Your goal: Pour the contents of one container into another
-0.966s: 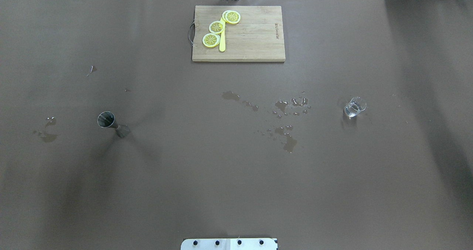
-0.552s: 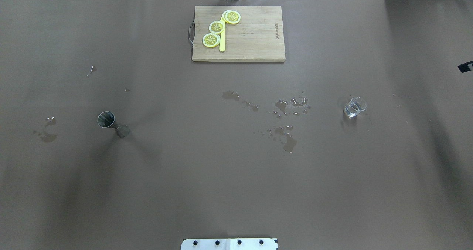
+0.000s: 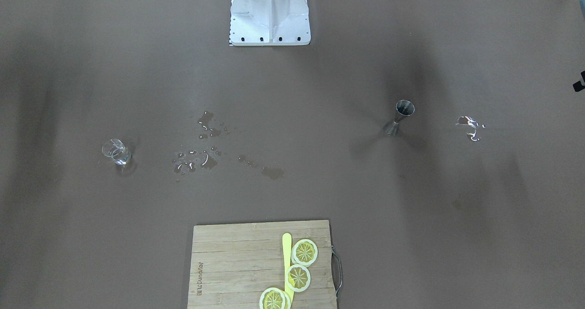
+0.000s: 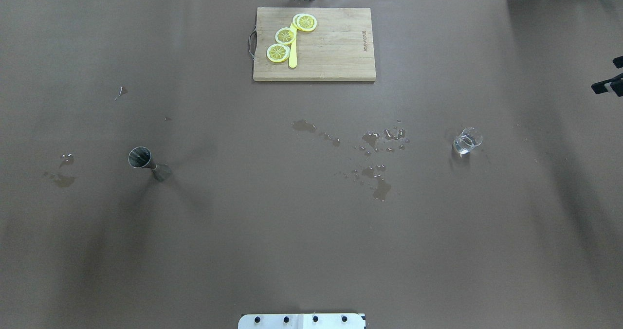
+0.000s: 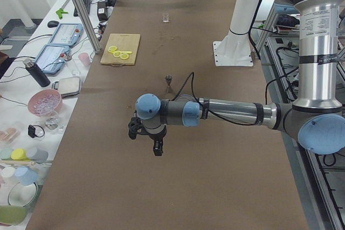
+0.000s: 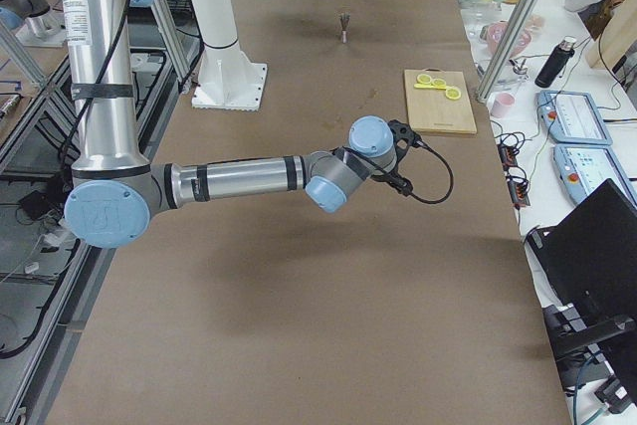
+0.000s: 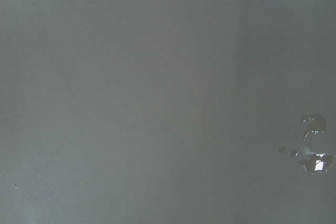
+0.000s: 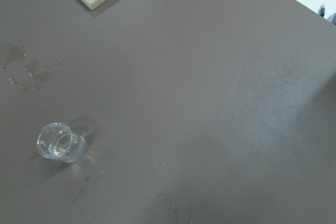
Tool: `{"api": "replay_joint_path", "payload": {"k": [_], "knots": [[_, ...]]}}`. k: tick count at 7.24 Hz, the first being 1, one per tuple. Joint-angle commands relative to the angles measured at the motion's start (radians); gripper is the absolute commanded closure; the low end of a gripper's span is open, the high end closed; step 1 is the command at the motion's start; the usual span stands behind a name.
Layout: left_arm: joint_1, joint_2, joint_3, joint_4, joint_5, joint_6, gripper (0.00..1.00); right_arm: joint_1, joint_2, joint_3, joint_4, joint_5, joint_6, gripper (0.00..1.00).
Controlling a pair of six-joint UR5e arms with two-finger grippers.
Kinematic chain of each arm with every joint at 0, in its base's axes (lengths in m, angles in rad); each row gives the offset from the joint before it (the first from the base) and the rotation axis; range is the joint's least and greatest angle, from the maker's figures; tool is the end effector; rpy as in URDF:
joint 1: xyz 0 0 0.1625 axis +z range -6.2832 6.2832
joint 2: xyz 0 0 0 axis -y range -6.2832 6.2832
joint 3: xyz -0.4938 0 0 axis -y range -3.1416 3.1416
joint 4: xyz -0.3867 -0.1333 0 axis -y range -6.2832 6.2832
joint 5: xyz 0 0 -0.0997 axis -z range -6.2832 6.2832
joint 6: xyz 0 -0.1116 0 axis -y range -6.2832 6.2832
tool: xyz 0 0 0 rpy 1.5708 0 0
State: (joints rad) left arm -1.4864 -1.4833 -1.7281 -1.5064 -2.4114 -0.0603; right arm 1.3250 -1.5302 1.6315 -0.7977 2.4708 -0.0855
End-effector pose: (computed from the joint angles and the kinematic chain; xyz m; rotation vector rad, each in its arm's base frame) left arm -0.0127 -0.4454 0.7013 -0.0557 0.8388 0.0249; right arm -0.0825 -0.5174 0.5848 0.7547 -0.9167 -0.6847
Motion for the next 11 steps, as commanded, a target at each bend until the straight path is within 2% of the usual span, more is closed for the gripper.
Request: {"api": "replay_joint_path", "payload": {"k": [1, 3, 5, 7, 9, 10, 11], "knots": [[0.0, 0.0, 0.001, 0.0, 0.0, 0.0, 0.01, -0.059, -0.001, -0.076, 0.209, 0.002, 0.001, 0.01], [0.0, -0.003, 0.001, 0.0, 0.0, -0.001, 0.01, -0.127, -0.001, -0.157, 0.392, 0.023, 0.001, 0.01], [0.002, -0.008, -0.001, 0.0, 0.0, -0.003, 0.01, -0.19, 0.002, -0.22, 0.512, 0.025, 0.0, 0.01], [0.009, -0.034, 0.016, -0.009, 0.003, -0.137, 0.01, -0.234, 0.05, -0.342, 0.647, 0.03, -0.007, 0.01], [0.079, -0.106, 0.016, 0.001, 0.003, -0.231, 0.01, -0.254, 0.103, -0.438, 0.719, 0.03, -0.011, 0.01], [0.087, -0.135, 0.006, 0.0, 0.005, -0.381, 0.01, -0.256, 0.129, -0.473, 0.729, 0.031, -0.002, 0.01], [0.104, -0.174, -0.001, 0.002, 0.003, -0.442, 0.01, -0.256, 0.142, -0.482, 0.729, 0.03, 0.001, 0.01]]}}
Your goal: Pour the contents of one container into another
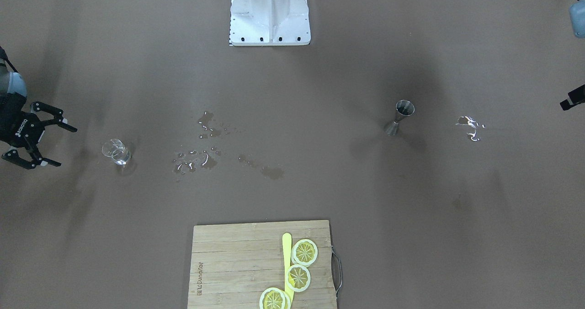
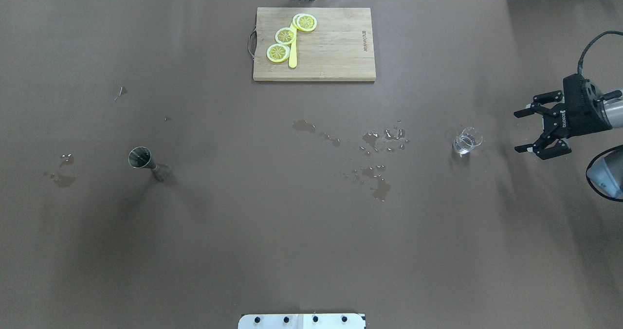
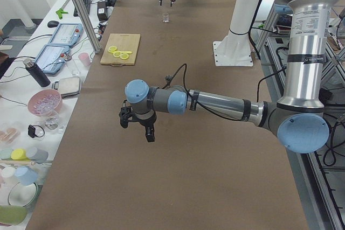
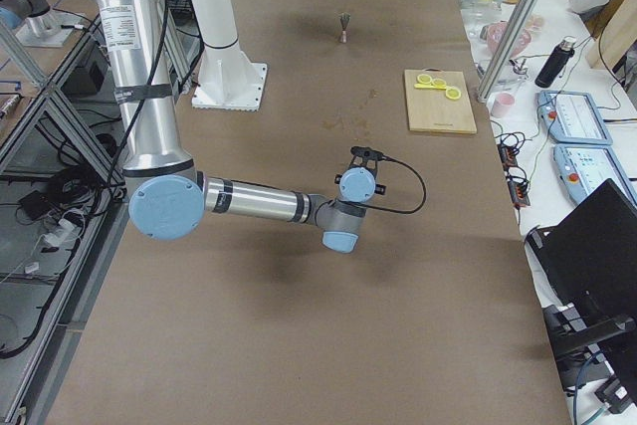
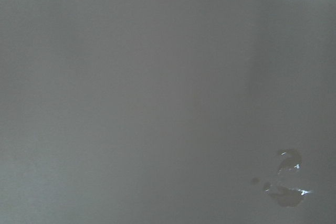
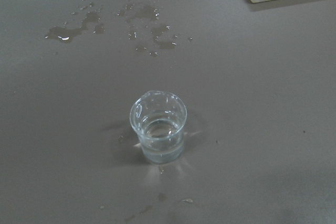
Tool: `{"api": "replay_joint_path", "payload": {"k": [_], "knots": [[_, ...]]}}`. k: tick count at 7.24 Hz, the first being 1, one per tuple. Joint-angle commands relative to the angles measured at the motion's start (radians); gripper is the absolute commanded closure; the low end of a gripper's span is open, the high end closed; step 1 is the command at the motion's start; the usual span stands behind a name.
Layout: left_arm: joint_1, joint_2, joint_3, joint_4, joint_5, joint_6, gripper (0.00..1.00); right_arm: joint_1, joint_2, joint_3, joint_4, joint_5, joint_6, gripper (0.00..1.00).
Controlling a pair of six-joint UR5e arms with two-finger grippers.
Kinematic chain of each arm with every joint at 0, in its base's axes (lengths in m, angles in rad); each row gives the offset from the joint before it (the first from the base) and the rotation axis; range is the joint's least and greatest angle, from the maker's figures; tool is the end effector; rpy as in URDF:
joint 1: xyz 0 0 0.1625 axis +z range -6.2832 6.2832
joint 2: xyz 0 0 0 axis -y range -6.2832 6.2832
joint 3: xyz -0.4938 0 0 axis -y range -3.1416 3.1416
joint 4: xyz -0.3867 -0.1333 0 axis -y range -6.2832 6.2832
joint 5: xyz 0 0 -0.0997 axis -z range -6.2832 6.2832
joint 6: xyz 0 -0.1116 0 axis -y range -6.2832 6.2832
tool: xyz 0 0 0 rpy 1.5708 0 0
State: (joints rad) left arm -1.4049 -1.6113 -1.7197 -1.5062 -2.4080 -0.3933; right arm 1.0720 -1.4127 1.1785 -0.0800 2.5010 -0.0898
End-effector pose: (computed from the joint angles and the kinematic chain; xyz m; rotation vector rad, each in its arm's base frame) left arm 0.0342 -0.5094 0.6448 -0.1180 0.8369 -0.1615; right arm -0.2237 -0.5023 0.6657 1.0152 -1.0642 -1.0643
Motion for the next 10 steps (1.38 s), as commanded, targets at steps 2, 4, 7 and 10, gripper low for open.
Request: {"api": "replay_joint_path", "payload": {"k": [2, 4, 7, 10], "knots": [[0.148, -0.078, -0.149, 0.081, 0.003, -0.186, 0.01, 0.0, 0.047, -0.027, 0.011, 0.004, 0.033, 0.0], [0.165, -0.152, -0.274, 0.306, 0.012, -0.254, 0.01, 0.017, 0.061, -0.019, 0.013, 0.015, 0.019, 0.0], [0.24, -0.237, -0.31, 0.284, 0.13, -0.272, 0.01, 0.063, 0.058, 0.009, 0.029, 0.094, 0.019, 0.0], [0.552, -0.26, -0.452, 0.233, 0.316, -0.741, 0.01, 0.063, 0.038, -0.014, 0.13, 0.11, 0.022, 0.01]]}}
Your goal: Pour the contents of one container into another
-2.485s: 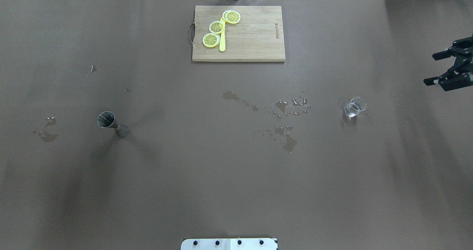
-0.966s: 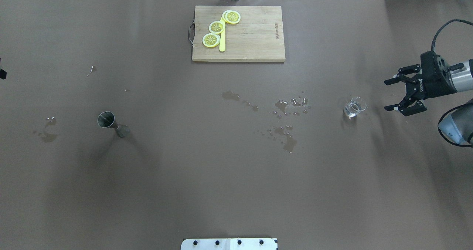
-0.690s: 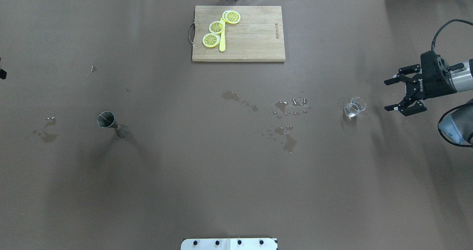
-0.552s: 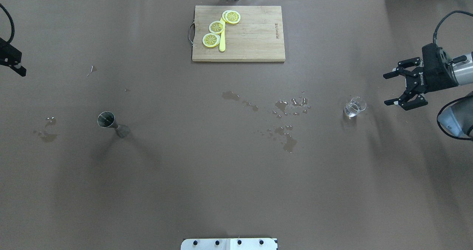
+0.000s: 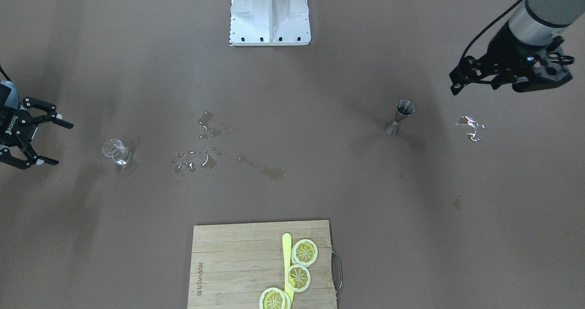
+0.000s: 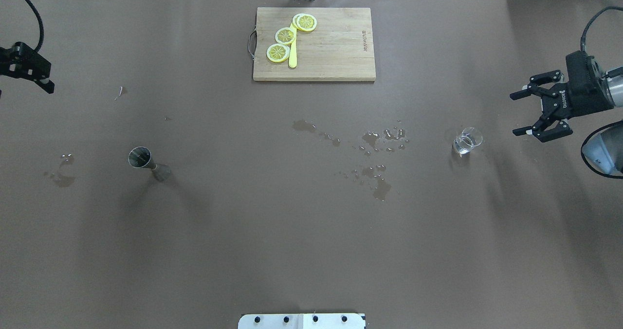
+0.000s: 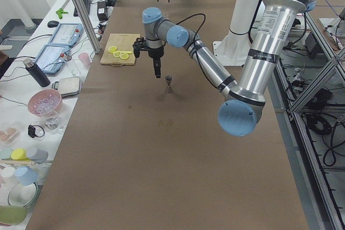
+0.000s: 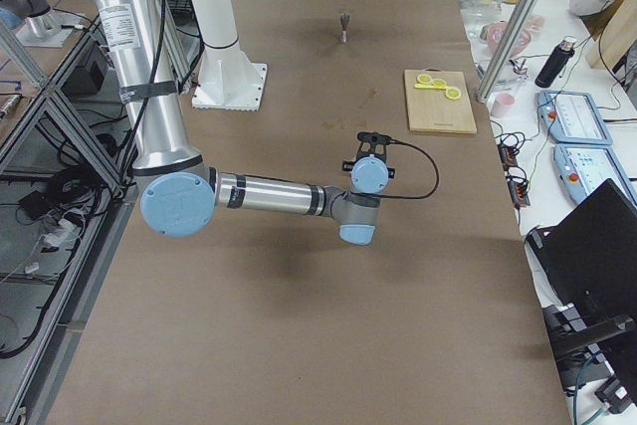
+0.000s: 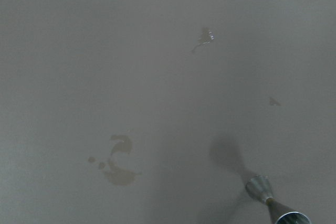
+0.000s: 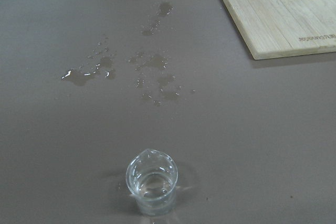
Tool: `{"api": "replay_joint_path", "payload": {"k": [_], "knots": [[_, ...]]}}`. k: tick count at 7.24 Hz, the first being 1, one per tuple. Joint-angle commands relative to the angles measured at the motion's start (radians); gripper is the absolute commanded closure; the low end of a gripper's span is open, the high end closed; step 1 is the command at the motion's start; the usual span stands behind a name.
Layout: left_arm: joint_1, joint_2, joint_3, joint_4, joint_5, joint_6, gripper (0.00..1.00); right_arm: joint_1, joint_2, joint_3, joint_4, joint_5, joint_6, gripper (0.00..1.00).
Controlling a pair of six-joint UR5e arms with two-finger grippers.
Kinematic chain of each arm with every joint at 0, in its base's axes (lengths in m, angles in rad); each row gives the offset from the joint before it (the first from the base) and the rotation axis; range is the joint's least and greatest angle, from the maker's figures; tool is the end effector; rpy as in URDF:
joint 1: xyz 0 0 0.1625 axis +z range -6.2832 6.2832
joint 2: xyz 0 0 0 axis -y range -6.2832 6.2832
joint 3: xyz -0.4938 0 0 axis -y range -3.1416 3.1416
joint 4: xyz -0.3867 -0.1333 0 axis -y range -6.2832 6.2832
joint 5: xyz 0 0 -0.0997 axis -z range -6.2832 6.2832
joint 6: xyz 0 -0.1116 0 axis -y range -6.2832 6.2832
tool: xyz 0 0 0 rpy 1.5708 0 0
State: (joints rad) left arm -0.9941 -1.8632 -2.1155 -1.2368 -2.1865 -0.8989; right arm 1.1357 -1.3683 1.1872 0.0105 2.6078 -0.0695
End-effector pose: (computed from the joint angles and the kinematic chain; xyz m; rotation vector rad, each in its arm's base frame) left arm 0.2327 -0.4840 0.3799 -0.0449 0.7734 -0.1511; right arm -0.1992 -0.5168 0.6272 1.1330 -1.1166 -1.1180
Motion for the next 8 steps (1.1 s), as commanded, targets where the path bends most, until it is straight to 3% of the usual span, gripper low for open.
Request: {"api": "replay_joint_path", "payload": {"k": [1, 3, 4, 6, 8], "knots": [[0.246, -0.007, -0.082, -0.093, 0.175, -0.377, 0.01, -0.005, 0.008, -0.032, 0.046, 0.002, 0.005, 0.01], [0.381, 0.008, -0.148, -0.095, 0.307, -0.503, 0.01, -0.014, 0.002, -0.049, 0.049, -0.003, 0.001, 0.01], [0.415, 0.063, -0.193, -0.098, 0.339, -0.52, 0.01, -0.046, -0.005, -0.049, 0.048, -0.029, -0.006, 0.01], [0.529, 0.14, -0.262, -0.099, 0.511, -0.523, 0.01, -0.115, -0.023, -0.049, 0.046, -0.098, -0.064, 0.01], [0.609, 0.173, -0.267, -0.174, 0.638, -0.543, 0.01, -0.166, -0.025, -0.051, 0.046, -0.136, -0.064, 0.01]]}}
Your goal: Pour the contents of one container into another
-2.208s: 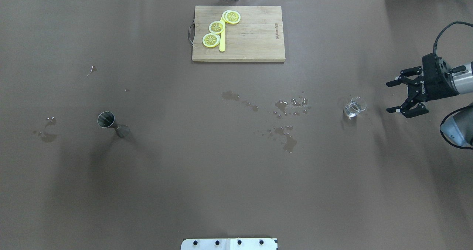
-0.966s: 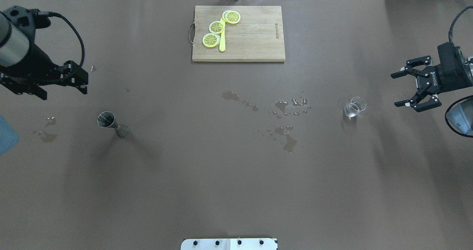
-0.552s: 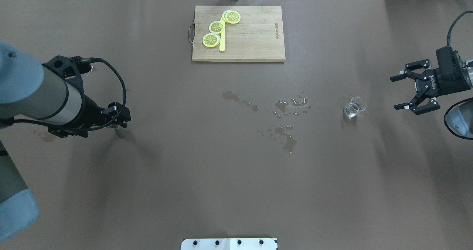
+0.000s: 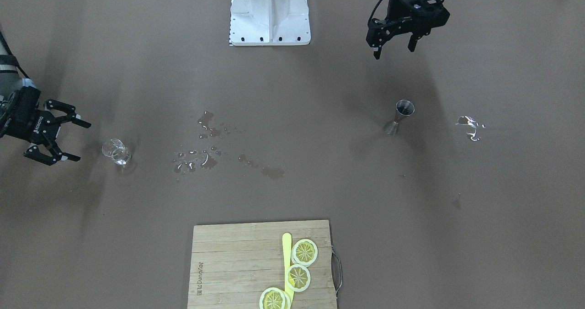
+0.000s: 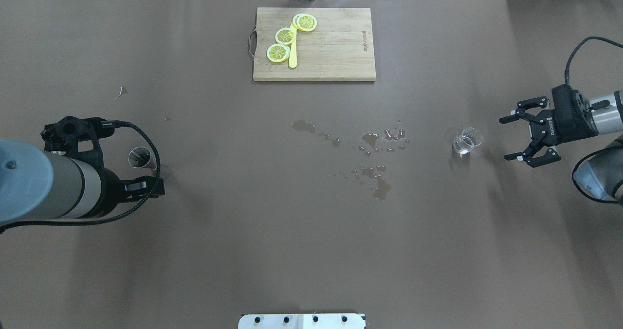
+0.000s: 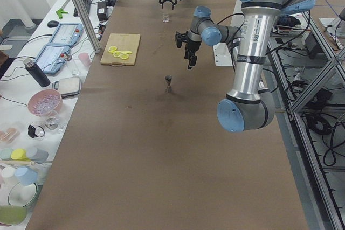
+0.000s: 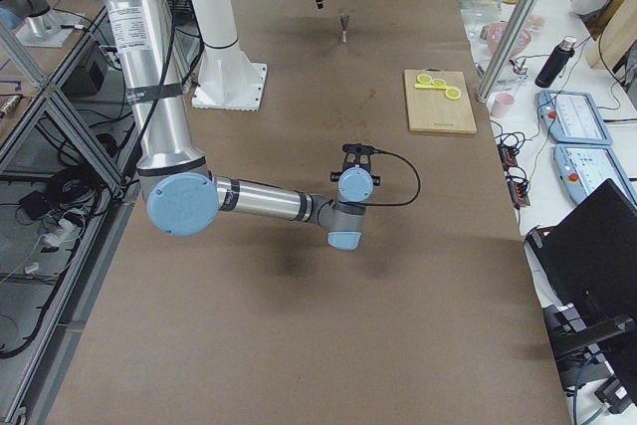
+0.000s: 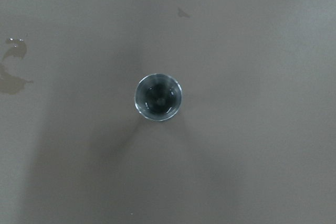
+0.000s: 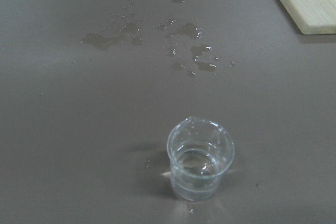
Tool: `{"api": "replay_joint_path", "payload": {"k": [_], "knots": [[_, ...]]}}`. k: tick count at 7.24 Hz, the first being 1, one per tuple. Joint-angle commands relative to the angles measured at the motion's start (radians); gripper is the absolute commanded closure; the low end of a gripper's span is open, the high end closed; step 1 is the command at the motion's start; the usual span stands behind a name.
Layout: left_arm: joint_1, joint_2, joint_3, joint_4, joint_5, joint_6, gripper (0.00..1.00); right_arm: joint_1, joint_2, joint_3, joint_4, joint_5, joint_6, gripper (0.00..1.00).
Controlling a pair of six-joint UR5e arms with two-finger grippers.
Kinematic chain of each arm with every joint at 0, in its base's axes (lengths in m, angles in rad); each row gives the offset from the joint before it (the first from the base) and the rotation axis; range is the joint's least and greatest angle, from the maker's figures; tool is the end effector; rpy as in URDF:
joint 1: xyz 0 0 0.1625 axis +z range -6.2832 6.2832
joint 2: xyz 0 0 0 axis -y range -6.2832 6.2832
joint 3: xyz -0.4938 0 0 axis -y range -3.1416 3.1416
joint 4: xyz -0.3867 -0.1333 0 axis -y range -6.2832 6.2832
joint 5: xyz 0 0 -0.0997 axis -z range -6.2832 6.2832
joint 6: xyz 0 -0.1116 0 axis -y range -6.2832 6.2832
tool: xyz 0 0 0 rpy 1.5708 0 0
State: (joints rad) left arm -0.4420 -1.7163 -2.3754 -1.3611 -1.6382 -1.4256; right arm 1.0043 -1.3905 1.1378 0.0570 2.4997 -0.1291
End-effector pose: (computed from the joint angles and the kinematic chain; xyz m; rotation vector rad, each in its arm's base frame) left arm 0.3486 -0.3041 0.3514 0.1531 0.7292 -0.2580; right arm -0.2570 -0.4859 0.6602 1.1320 -1.0900 -1.1887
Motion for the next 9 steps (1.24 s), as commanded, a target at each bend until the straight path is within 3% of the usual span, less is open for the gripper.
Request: {"api": "replay_joint_path", "payload": {"k": [1, 4, 7, 9], "knots": [[0.081, 0.059, 0.005, -0.126, 0.147, -0.147, 0.01, -0.041, 0.013, -0.019, 0.0, -0.03, 0.002, 0.01], [0.111, 0.125, 0.044, -0.248, 0.245, -0.164, 0.01, -0.041, 0.062, -0.075, 0.003, -0.035, 0.006, 0.01], [0.117, 0.135, 0.1, -0.259, 0.378, -0.164, 0.01, -0.041, 0.071, -0.089, 0.006, -0.039, 0.008, 0.01], [0.141, 0.17, 0.116, -0.259, 0.489, -0.193, 0.01, -0.041, 0.109, -0.15, 0.09, -0.038, 0.054, 0.01]]}}
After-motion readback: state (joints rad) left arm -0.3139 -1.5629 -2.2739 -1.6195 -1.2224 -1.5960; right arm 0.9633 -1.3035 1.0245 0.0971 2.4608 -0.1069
